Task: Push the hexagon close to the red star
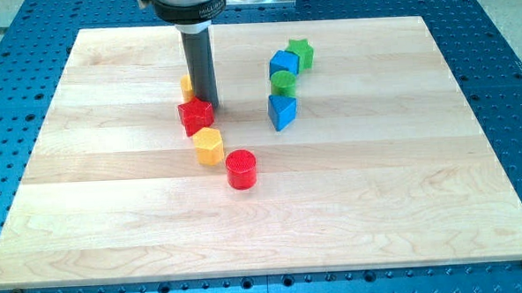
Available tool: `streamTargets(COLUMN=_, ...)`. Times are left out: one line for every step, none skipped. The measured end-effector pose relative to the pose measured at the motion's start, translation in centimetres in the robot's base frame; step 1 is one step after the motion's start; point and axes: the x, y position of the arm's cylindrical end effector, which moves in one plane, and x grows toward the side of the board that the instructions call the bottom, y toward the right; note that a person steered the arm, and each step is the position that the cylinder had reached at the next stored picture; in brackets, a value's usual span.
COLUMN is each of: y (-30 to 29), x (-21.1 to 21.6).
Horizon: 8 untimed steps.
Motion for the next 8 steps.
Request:
streamTargets(y=0.1, x=0.0)
streamTargets(y=3.3, x=0.0)
streamTargets(y=4.8, x=1.5)
streamTargets(y=4.8, x=3.8)
streamTargets(y=4.8, x=7.9)
streamTargets(y=4.8, x=11.4)
streamTargets(y=4.2, x=11.6)
streamTargets(y=3.2, x=11.5)
